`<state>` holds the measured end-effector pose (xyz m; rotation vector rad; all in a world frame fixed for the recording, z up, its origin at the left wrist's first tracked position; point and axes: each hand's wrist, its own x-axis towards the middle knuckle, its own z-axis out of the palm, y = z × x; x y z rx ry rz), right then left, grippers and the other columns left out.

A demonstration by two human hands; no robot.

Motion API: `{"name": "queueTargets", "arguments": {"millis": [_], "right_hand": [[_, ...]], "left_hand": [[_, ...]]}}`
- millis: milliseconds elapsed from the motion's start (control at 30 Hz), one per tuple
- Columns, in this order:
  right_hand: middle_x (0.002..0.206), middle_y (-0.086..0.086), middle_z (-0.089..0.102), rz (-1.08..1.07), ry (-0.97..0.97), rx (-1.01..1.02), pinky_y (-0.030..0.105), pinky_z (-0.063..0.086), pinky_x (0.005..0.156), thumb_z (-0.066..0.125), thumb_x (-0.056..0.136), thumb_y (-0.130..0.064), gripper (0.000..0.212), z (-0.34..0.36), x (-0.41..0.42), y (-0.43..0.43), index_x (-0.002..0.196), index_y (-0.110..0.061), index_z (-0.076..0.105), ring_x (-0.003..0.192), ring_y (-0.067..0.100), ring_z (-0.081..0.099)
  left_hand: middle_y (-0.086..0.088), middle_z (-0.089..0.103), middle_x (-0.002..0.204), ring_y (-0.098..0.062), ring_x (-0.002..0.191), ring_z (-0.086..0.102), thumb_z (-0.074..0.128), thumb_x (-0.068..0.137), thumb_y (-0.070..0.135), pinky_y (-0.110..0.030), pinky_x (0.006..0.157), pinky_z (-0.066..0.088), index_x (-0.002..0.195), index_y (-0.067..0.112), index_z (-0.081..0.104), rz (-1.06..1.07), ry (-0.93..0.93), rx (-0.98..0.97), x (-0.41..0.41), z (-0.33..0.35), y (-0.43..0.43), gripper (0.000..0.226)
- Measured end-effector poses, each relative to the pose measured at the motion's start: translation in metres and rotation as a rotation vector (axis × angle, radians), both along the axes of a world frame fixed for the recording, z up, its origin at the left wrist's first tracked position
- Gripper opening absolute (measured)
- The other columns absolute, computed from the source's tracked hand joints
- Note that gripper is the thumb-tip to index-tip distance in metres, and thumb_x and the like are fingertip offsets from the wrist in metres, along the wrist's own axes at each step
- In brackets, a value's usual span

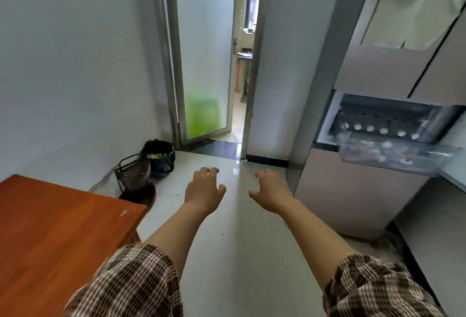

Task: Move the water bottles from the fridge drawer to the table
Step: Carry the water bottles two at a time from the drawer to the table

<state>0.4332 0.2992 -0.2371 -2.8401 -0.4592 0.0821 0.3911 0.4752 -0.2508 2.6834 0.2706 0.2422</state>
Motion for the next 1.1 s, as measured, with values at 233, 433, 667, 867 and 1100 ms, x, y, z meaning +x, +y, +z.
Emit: {"name": "queueTargets", "arguments": {"millis": [233, 433, 667, 867, 1100], "right_hand": [[0.140, 0.011, 0.041, -0.236, 0.019, -0.010, 0.042, 0.038, 0.103, 0.055, 0.092, -0.037, 0.056, -0.002, 0.090, -0.146, 0.137, -0.008, 0.041, 0.128, 0.030, 0.039], [0.138, 0.010, 0.045, -0.376, -0.030, -0.050, 0.039, 0.037, 0.100, 0.050, 0.094, -0.039, 0.052, -0.001, 0.190, -0.248, 0.136, -0.008, 0.044, 0.128, 0.026, 0.039], [0.141, 0.008, 0.043, -0.532, -0.039, -0.090, 0.048, 0.029, 0.105, 0.044, 0.095, -0.044, 0.052, 0.001, 0.287, -0.353, 0.136, -0.011, 0.042, 0.132, 0.027, 0.036], [0.141, 0.009, 0.044, -0.573, -0.037, -0.088, 0.048, 0.029, 0.105, 0.042, 0.096, -0.044, 0.050, 0.002, 0.362, -0.441, 0.135, -0.013, 0.042, 0.131, 0.028, 0.036], [0.136, 0.009, 0.049, -0.414, -0.006, -0.081, 0.045, 0.038, 0.101, 0.048, 0.094, -0.039, 0.043, -0.008, 0.474, -0.544, 0.131, -0.018, 0.051, 0.128, 0.030, 0.039]], "left_hand": [[-0.005, 0.044, 0.139, -0.025, 0.125, 0.041, 0.050, 0.090, 0.033, -0.037, 0.093, 0.042, 0.138, 0.018, 0.041, -0.262, -0.007, -0.009, 0.128, -0.008, -0.145, 0.051], [-0.006, 0.042, 0.142, -0.026, 0.130, 0.036, 0.049, 0.091, 0.036, -0.042, 0.101, 0.041, 0.140, 0.016, 0.037, -0.438, 0.014, -0.041, 0.253, -0.007, -0.253, 0.054], [-0.009, 0.034, 0.150, -0.028, 0.137, 0.028, 0.041, 0.096, 0.036, -0.042, 0.106, 0.036, 0.145, 0.014, 0.033, -0.620, 0.023, -0.005, 0.370, 0.000, -0.359, 0.054], [-0.006, 0.036, 0.148, -0.024, 0.136, 0.031, 0.038, 0.098, 0.037, -0.041, 0.104, 0.039, 0.143, 0.017, 0.035, -0.719, -0.016, 0.001, 0.445, -0.002, -0.437, 0.049], [-0.005, 0.039, 0.146, -0.023, 0.134, 0.032, 0.038, 0.099, 0.039, -0.039, 0.106, 0.035, 0.141, 0.019, 0.041, -0.670, 0.061, -0.011, 0.535, -0.022, -0.525, 0.047]]}}
